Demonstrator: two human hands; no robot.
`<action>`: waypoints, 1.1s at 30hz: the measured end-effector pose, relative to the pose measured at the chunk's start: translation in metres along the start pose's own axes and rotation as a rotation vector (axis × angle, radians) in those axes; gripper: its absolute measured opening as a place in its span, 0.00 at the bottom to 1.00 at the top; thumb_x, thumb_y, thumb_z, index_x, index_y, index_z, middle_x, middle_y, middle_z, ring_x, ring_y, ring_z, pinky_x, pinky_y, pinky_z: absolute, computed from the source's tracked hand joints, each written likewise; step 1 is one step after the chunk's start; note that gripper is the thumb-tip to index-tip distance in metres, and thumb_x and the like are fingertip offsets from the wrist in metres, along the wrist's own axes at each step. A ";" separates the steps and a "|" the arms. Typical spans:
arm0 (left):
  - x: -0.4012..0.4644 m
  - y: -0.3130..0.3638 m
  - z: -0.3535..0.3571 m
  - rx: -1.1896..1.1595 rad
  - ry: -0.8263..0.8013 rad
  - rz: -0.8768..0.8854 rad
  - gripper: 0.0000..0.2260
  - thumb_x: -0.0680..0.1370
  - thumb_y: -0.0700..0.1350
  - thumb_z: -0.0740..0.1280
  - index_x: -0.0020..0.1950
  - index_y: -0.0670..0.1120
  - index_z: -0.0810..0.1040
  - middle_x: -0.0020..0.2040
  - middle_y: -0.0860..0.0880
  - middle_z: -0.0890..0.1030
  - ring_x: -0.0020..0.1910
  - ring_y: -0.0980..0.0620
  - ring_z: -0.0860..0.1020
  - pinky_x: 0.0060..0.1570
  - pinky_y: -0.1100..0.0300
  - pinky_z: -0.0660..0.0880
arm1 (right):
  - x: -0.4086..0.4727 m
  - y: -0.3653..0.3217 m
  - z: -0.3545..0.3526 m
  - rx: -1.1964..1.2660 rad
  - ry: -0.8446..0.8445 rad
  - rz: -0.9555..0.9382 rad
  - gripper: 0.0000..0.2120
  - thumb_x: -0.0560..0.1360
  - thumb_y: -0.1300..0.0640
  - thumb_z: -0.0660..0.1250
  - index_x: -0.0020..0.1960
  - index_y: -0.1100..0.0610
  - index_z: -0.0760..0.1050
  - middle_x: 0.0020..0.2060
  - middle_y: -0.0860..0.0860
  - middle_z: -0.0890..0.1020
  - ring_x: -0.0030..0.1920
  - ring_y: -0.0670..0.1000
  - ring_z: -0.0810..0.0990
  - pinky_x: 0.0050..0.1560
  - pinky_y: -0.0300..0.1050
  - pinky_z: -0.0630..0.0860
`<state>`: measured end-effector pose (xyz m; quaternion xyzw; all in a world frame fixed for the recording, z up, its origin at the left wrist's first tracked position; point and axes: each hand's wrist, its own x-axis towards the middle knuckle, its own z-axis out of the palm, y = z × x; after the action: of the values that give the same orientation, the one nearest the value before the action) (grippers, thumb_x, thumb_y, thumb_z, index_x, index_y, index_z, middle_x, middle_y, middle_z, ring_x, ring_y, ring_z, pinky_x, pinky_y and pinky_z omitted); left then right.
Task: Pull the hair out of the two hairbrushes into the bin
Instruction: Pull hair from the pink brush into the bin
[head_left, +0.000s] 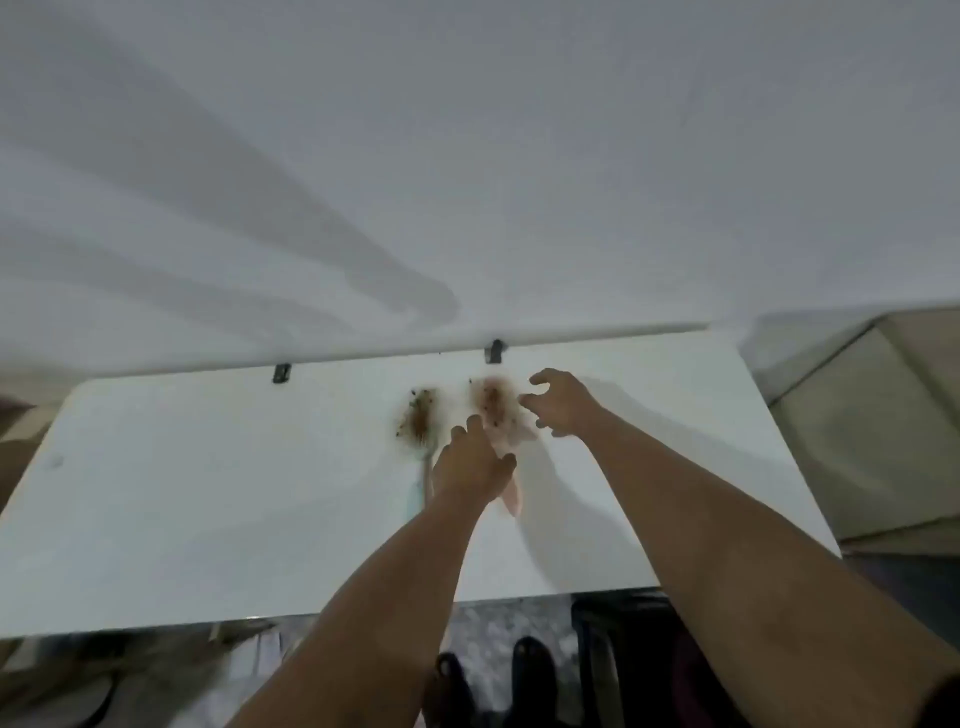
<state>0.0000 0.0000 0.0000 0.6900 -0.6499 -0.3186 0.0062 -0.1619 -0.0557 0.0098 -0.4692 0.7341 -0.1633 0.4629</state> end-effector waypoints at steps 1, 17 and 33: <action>0.004 0.001 0.008 -0.013 -0.010 -0.029 0.33 0.79 0.53 0.69 0.81 0.48 0.60 0.70 0.43 0.73 0.66 0.40 0.79 0.55 0.50 0.74 | 0.009 0.008 0.011 0.058 -0.015 0.030 0.25 0.78 0.52 0.69 0.74 0.53 0.70 0.53 0.58 0.85 0.52 0.60 0.86 0.42 0.49 0.80; -0.021 0.002 0.023 -0.423 -0.139 0.136 0.52 0.77 0.43 0.75 0.86 0.58 0.40 0.48 0.56 0.80 0.44 0.48 0.86 0.43 0.57 0.82 | -0.036 0.045 0.012 0.546 0.105 0.073 0.21 0.77 0.58 0.71 0.68 0.50 0.72 0.52 0.58 0.84 0.48 0.58 0.86 0.37 0.46 0.81; -0.114 0.061 0.057 -0.705 -0.744 0.279 0.14 0.88 0.51 0.61 0.61 0.41 0.79 0.54 0.40 0.86 0.43 0.47 0.86 0.35 0.58 0.82 | -0.251 0.142 0.007 0.946 0.573 0.125 0.15 0.75 0.62 0.78 0.60 0.64 0.82 0.48 0.61 0.89 0.46 0.60 0.89 0.51 0.57 0.85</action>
<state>-0.0745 0.1167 0.0292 0.3934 -0.5474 -0.7370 0.0491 -0.1998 0.2288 0.0424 -0.1028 0.7038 -0.5682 0.4137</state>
